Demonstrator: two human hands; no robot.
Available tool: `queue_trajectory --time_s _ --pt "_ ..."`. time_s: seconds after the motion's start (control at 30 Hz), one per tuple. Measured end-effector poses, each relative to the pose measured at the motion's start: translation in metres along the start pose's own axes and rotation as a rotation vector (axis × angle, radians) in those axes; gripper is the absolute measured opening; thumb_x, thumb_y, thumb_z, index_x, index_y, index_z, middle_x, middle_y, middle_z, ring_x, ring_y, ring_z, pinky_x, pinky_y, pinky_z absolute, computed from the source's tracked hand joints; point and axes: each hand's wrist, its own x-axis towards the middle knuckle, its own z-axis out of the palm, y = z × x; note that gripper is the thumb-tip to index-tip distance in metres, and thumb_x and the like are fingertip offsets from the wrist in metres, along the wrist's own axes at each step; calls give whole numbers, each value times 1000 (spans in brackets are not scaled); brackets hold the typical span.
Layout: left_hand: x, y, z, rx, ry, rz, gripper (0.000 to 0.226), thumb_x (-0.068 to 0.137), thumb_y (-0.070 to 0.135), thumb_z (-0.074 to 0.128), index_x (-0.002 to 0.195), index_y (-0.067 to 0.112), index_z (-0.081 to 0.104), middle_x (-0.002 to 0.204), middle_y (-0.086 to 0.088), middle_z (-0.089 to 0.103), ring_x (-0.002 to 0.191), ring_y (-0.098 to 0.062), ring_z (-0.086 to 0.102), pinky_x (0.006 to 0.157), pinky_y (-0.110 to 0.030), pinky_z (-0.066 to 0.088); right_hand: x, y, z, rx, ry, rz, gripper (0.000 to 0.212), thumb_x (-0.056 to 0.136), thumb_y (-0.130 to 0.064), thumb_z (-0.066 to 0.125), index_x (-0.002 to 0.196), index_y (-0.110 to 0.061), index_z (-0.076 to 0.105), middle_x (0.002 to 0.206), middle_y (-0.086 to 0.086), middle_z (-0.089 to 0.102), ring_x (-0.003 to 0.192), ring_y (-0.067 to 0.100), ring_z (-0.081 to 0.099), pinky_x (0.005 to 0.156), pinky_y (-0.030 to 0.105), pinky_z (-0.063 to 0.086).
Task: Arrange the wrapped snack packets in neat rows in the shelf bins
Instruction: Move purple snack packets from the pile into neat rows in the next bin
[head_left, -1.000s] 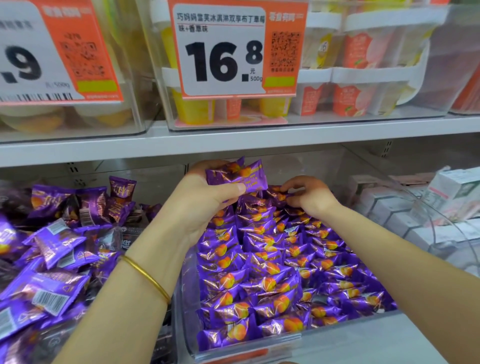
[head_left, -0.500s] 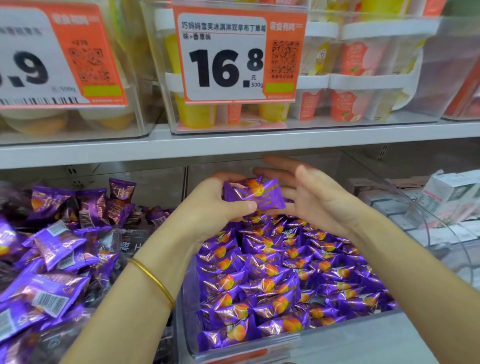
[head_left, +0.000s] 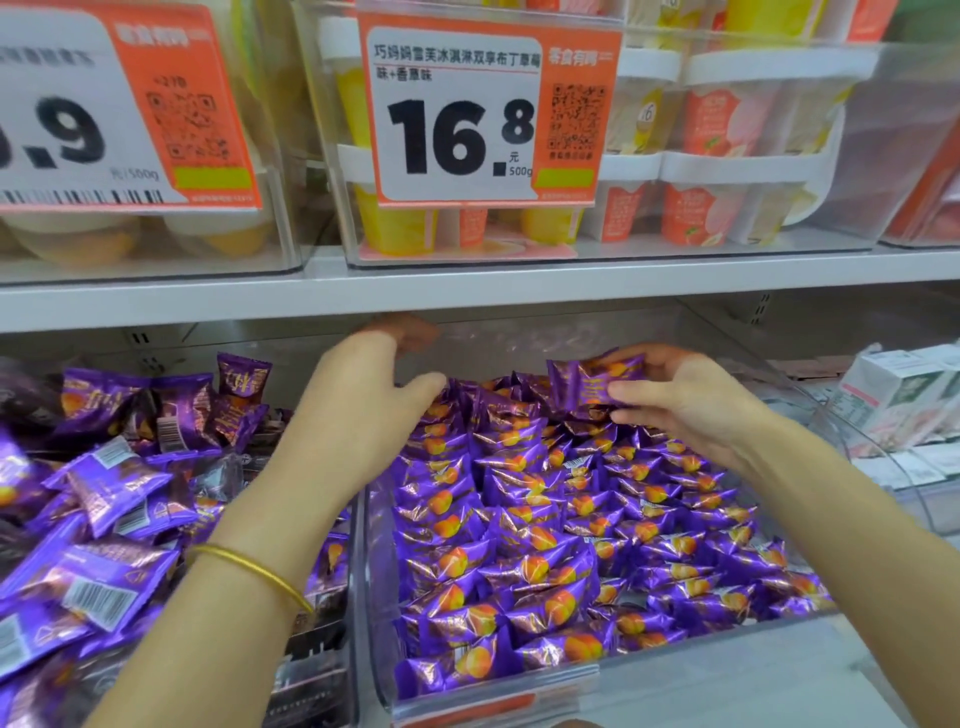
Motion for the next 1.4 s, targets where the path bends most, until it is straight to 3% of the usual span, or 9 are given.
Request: queue_trajectory --time_s 0.07,0.17,0.4,0.6,0.77,0.9,1.03,1.2,1.4 --pt "-3 -2 5 -52 34 -22 33 87 12 60 119 16 59 118 6 60 108 -6 52 87 -14 35 5 9 -5 -90 -32 81 23 84 4 61 101 -11 63 92 4 68 84 16 66 74 26 56" --pt "-4 -6 13 -157 33 -70 31 87 8 58 116 17 60 117 4 62 111 -12 56 98 -27 42 13 21 -1 -160 -16 157 22 84 2 63 99 -15 64 90 5 67 84 16 64 78 28 50" --pt "-4 -11 17 -200 27 -68 28 86 8 58 112 18 61 113 5 64 109 -12 58 101 -34 43 23 39 11 -197 42 115 26 82 4 65 98 -13 54 87 9 58 69 14 58 51 17 48" --pt "-4 -11 17 -201 19 -75 27 87 8 58 112 18 61 112 6 64 108 -11 58 100 -34 43 27 44 20 -589 137 -82 36 76 -2 74 106 -8 57 97 13 56 85 21 52 74 29 47" --pt "-4 -10 17 -208 17 -77 26 87 8 57 111 18 62 111 5 64 107 -12 58 99 -35 44 25 50 26 -721 151 -100 43 77 -9 75 111 -4 49 89 10 51 76 23 52 70 33 46" --pt "-4 -10 17 -198 16 -78 27 87 9 57 112 18 61 112 6 64 108 -11 57 100 -34 43 25 50 34 -741 172 -96 42 80 -8 72 111 -6 42 81 5 48 72 27 56 70 45 54" --pt "-4 -11 16 -237 43 -86 27 86 6 55 109 18 63 109 6 65 106 -12 59 98 -34 45 20 44 35 -780 156 -58 43 80 -11 73 108 -9 41 77 4 50 69 23 55 64 36 49" --pt "-9 -13 4 -256 127 -121 28 84 1 53 107 14 64 104 5 66 101 -12 61 94 -25 45 3 22 40 -830 241 -111 45 74 -7 77 109 -1 49 97 19 59 76 31 60 72 42 52" --pt "-21 -56 -44 -1 247 -192 34 78 -2 54 107 10 67 107 -8 68 103 -24 60 92 -29 45 -41 -28 109 -548 223 -300 32 83 -12 68 109 -11 48 87 13 63 78 25 60 71 32 44"
